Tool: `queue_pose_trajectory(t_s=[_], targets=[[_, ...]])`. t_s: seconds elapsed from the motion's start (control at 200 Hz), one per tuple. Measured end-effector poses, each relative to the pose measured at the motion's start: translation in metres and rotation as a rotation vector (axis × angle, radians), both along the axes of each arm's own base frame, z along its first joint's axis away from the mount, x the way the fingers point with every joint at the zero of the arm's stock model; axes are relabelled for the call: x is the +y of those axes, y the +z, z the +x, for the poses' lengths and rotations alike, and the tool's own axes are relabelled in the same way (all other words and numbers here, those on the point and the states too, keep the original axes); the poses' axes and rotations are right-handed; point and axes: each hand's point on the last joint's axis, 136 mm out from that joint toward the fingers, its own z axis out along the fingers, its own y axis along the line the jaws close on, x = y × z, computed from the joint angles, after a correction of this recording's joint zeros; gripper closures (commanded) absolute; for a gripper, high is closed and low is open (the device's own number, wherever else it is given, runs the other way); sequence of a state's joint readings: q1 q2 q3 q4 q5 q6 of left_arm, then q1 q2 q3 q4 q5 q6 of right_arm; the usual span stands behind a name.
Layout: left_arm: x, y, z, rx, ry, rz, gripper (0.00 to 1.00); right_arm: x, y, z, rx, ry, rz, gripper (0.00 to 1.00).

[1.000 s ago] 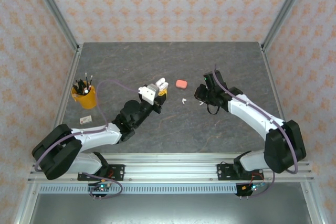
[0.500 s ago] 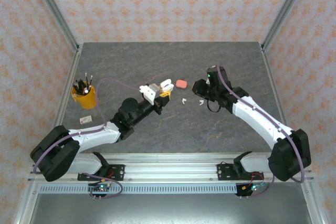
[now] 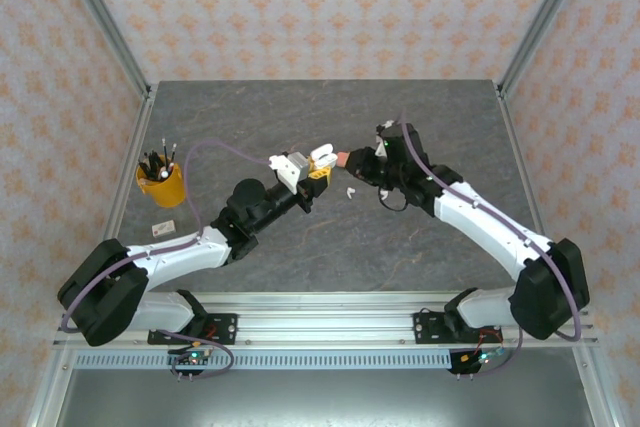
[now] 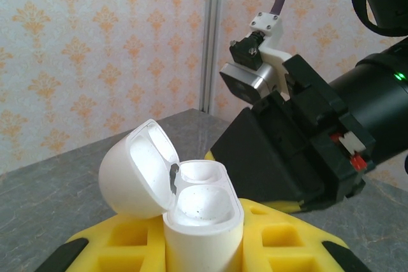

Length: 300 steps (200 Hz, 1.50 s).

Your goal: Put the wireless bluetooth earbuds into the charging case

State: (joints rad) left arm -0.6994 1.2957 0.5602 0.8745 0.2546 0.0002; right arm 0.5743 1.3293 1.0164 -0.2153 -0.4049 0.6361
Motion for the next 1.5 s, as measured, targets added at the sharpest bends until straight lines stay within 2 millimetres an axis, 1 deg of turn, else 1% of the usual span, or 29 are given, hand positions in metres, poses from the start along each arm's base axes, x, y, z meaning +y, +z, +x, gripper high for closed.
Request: queue_pose_trajectory(t_s=[0.08,0.175,0.315,0.425,0.515,0.616,0.696,0.771,0.851,1.176,1.391,1.451,1.501], targets=[[0.000,0.000,0.000,-0.001,0.000,-0.001,1.00,0.012,-0.005,-0.005,0.009,0.029,-0.002,0.81],[0.000,0.001,0.001,-0.001,0.004,-0.001,1.00,0.021,-0.012,-0.007,0.022,0.045,-0.004,0.82],[0.002,0.001,0.002,0.000,0.018,-0.003,1.00,0.026,-0.018,-0.007,0.028,0.041,0.013,0.84],[0.004,0.001,0.004,0.002,0.030,-0.005,1.00,0.028,-0.018,-0.004,0.015,0.025,0.048,0.86],[0.004,0.001,0.004,0.002,0.035,-0.005,1.00,0.029,-0.009,-0.001,-0.010,0.014,0.086,0.87],[0.004,0.001,0.005,0.002,0.038,-0.005,1.00,0.030,0.011,0.000,-0.058,0.008,0.135,0.88],[0.004,0.009,0.005,-0.019,0.038,-0.024,1.00,0.028,0.023,0.000,-0.084,0.001,0.159,0.88],[0.004,0.014,0.005,-0.031,0.038,-0.035,1.00,0.028,0.029,0.000,-0.098,-0.004,0.174,0.88],[0.004,0.016,0.005,-0.037,0.038,-0.040,1.00,0.027,0.031,0.000,-0.103,-0.008,0.182,0.88],[0.005,0.008,0.007,-0.018,0.049,-0.025,1.00,0.026,0.025,-0.001,-0.099,-0.023,0.207,0.89],[0.004,0.000,0.009,0.003,0.052,-0.006,1.00,0.026,0.000,-0.003,-0.048,-0.037,0.212,0.90],[0.004,-0.001,0.009,0.005,0.052,-0.005,1.00,0.027,0.000,-0.002,-0.047,-0.036,0.216,0.91],[0.004,-0.002,0.010,0.011,0.052,-0.005,1.00,0.028,0.004,-0.002,-0.055,-0.033,0.223,0.92]])
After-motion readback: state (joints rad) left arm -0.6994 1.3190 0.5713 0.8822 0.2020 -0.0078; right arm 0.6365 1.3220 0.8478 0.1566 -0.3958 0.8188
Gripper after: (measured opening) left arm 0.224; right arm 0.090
